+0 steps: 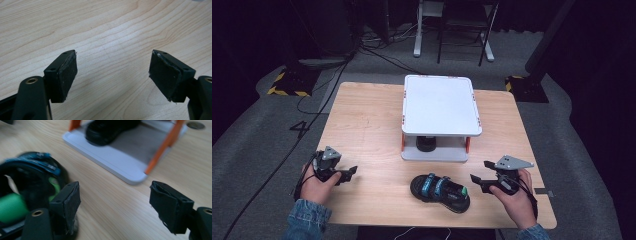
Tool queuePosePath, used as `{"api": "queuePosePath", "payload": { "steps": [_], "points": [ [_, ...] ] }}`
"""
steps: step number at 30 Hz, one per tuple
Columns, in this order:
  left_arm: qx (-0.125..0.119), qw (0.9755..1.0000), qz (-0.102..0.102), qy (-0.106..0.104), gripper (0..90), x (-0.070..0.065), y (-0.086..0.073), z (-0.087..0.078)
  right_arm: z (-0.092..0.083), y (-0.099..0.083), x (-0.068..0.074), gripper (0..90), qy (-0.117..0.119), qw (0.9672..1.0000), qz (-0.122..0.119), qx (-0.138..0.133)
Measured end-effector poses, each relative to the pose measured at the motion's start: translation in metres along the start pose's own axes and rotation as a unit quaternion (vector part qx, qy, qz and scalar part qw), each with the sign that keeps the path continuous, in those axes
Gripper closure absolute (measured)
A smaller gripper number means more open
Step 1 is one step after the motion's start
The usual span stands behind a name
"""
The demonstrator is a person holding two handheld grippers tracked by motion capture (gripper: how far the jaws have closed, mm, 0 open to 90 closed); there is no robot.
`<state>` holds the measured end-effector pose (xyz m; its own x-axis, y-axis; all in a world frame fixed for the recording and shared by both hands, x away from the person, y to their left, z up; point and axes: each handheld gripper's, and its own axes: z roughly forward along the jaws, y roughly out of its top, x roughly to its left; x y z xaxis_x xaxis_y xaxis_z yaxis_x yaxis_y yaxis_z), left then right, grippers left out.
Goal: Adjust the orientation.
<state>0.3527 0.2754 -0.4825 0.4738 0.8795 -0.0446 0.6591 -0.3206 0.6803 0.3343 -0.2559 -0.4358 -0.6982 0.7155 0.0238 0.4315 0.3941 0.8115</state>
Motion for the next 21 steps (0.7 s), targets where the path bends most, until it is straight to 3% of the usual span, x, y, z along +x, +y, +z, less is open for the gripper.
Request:
{"api": "queuePosePath", "payload": {
  "steps": [4, 7, 12, 14, 21],
  "points": [
    [-0.007, 1.0, 0.001, -0.001, 23.4, -0.002, 0.001, -0.001, -0.003, 0.014, 0.021, 25.5, 0.033, 0.9992, -0.016, -0.016],
    [-0.004, 1.0, 0.004, -0.005, 23.4, -0.002, 0.002, 0.0, -0.002, 0.014, 0.031, 22.7, 0.06, 0.9981, 0.002, -0.015],
    [-0.005, 0.9999, 0.011, -0.005, 23.5, -0.005, 0.005, 0.002, 0.001, 0.013, 0.046, 22.4, 0.064, 0.9976, -0.003, -0.026],
    [-0.006, 0.9999, 0.01, -0.005, 23.5, -0.008, 0.006, 0.003, 0.003, 0.014, 0.052, 22.8, 0.076, 0.9965, -0.011, -0.032],
    [0.002, 0.9998, 0.02, -0.009, 23.4, -0.011, 0.006, 0.004, 0.024, 0.01, 0.065, 18.8, 0.104, 0.9942, -0.028, 0.0]
  ]
}}
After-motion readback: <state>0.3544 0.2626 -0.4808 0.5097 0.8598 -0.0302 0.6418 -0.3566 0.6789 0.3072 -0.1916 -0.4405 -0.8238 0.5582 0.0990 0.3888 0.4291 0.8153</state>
